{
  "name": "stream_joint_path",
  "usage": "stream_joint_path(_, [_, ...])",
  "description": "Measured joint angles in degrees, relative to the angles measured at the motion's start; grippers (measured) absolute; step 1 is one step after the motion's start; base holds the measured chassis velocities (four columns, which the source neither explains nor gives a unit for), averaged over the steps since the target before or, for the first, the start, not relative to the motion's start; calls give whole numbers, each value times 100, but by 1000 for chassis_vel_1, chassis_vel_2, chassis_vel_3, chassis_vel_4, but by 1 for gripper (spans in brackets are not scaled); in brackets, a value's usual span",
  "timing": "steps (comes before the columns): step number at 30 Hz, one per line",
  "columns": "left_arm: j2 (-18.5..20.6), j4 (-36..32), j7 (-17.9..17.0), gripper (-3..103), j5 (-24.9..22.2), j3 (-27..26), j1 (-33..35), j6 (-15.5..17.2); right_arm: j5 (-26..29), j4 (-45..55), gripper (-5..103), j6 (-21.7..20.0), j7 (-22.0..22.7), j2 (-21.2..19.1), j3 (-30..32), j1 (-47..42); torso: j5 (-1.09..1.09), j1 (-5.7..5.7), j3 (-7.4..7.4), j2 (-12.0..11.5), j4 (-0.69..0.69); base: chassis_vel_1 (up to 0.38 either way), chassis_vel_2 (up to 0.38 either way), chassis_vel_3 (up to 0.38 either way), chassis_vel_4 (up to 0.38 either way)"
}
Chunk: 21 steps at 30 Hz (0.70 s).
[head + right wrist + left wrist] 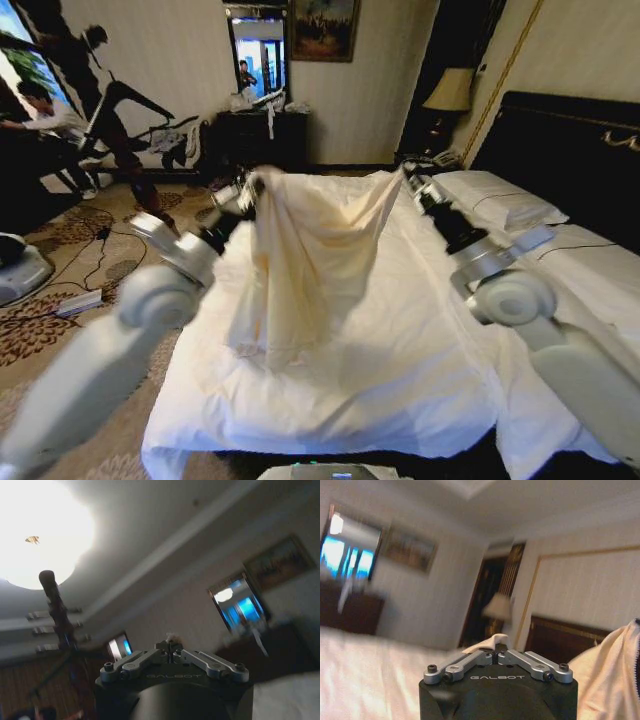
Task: Pick up the clothes from the bed and hang them on the clothes hanger.
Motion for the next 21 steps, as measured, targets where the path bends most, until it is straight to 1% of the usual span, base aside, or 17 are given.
stream_joint_path(1, [-176,209,3,0,-30,132,-16,55,-149,-34,0,-37,51,96,-155,-35,0,0,0,0,-1,0,0,0,0])
stream_joint_path(2, [-176,209,3,0,-30,132,-16,55,-149,-34,0,-37,51,96,-155,-35,0,0,0,0,-1,0,0,0,0])
stream_joint_path(3, [-462,578,-10,0,-76,322,-112,158,-360,-132,0,-117,153,270,-380,-44,0,0,0,0,-2,0,0,0,0])
stream_joint_path(4, [-589,782,-21,0,-90,406,-177,214,-426,-207,0,-147,207,365,-470,-22,3,0,0,0,-3,0,0,0,0])
stream_joint_path(5, [-679,940,-40,-3,-91,468,-227,253,-458,-287,0,-171,247,459,-541,26,4,0,0,0,-3,0,0,0,0])
stream_joint_path(6, [-834,1252,-73,3,-31,581,-327,295,-468,-424,0,-183,296,581,-630,138,1,0,0,0,-3,0,0,0,0])
stream_joint_path(7, [-834,1252,-73,3,-31,581,-327,295,-468,-424,0,-183,296,581,-630,138,1,0,0,0,-3,0,0,0,0])
stream_joint_path(9, [-1048,1766,-77,13,182,678,-466,360,-420,-720,0,-167,316,776,-753,436,1,1,0,-1,-1,0,0,0,0])
stream_joint_path(10, [-1102,1900,-80,19,262,681,-497,381,-368,-811,0,-147,317,825,-783,562,1,1,0,-1,0,0,0,0,0])
stream_joint_path(12, [-1124,1962,-85,19,305,681,-511,387,-344,-840,0,-142,317,840,-790,610,1,1,1,-1,0,0,0,0,0])
stream_joint_path(15, [-1141,2275,-109,34,474,559,-526,489,-153,-942,0,-114,315,907,-719,841,0,1,0,-1,-2,0,0,0,0])
stream_joint_path(17, [-1127,2296,-106,34,486,538,-516,500,-137,-942,0,-112,315,909,-697,853,0,1,0,-1,-2,0,0,0,0])
stream_joint_path(20, [-827,2520,52,50,672,268,-242,557,68,-894,0,-67,291,890,-516,937,0,1,0,-1,1,0,0,0,0])
stream_joint_path(21, [-803,2529,67,56,687,249,-216,556,81,-886,0,-63,285,887,-507,941,0,1,0,-1,1,0,0,0,0])
